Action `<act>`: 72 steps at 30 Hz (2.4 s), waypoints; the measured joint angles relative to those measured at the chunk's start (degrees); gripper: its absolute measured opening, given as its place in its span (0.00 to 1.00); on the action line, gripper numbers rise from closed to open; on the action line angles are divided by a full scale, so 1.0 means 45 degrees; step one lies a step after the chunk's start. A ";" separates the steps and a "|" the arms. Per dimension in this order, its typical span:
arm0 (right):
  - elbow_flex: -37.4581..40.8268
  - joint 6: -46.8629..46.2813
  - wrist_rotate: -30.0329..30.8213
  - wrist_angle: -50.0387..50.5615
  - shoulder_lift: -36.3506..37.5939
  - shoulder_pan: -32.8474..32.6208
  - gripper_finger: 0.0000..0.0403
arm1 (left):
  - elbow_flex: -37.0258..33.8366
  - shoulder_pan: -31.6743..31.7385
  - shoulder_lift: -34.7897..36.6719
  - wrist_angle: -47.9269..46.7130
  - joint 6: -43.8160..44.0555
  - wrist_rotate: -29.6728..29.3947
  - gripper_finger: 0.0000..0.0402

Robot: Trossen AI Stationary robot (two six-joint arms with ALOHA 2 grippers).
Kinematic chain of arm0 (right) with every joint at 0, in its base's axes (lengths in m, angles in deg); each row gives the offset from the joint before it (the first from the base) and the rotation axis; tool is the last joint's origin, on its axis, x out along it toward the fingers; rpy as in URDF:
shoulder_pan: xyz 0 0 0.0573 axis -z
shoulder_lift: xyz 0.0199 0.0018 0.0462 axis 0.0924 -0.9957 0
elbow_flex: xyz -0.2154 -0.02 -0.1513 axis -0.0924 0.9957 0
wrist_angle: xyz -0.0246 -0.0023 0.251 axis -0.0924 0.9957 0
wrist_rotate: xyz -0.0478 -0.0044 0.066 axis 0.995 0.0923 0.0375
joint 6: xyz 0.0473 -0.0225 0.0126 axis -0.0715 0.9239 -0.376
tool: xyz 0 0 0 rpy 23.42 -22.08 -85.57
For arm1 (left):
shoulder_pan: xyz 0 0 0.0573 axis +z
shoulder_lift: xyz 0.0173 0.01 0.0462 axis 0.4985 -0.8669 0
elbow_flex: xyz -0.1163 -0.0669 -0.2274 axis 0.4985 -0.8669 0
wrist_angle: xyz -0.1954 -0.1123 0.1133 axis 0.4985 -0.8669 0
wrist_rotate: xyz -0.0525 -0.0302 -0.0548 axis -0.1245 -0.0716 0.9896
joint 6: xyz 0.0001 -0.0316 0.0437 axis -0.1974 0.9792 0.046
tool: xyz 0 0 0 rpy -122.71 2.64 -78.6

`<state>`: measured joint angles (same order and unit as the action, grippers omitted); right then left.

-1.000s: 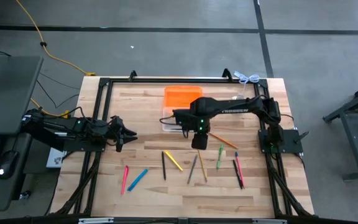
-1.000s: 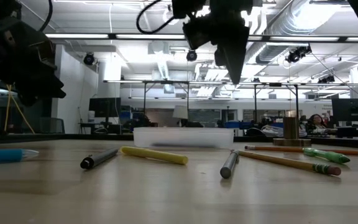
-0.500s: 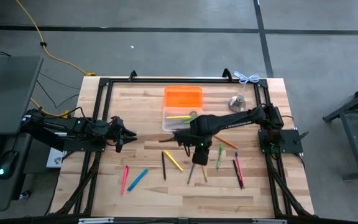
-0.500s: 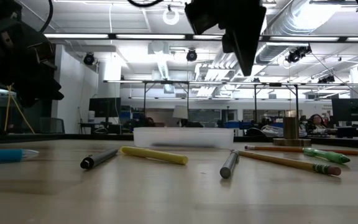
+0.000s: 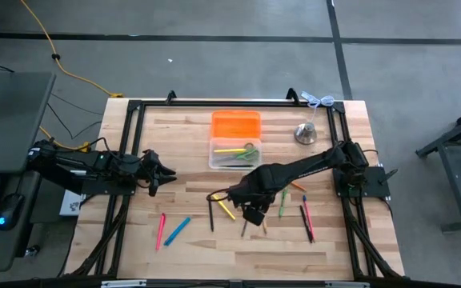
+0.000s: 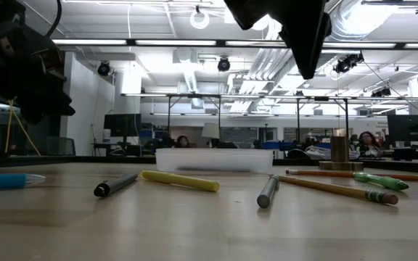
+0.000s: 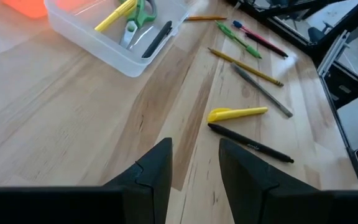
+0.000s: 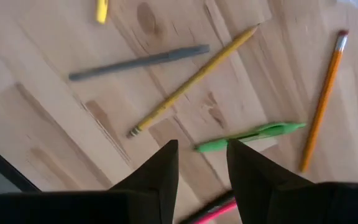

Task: Pick & place school supplies into a supply box
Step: Put the yellow pencil into the orange supply box

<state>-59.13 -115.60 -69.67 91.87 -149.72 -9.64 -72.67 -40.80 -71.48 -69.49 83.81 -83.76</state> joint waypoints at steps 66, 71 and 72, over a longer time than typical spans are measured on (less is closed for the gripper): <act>0.6645 -0.5574 0.0021 -0.7371 -0.0493 0.0834 0.03 | 0.0000 0.0000 0.0002 -0.0057 -0.0301 0.0879 0.40; 0.6645 -0.5623 0.0429 -0.7319 -0.0627 0.0699 0.01 | 0.0000 0.0000 0.0005 -0.0062 -0.0324 0.0884 0.40; 0.6649 -0.5627 0.0563 -0.7272 -0.0636 0.0690 0.01 | 0.0000 0.0000 0.0003 -0.0057 -0.0335 0.0884 0.40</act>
<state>-29.21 -140.92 -67.14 59.14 -152.58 -6.54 -72.67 -40.80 -71.47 -69.75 82.31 -79.79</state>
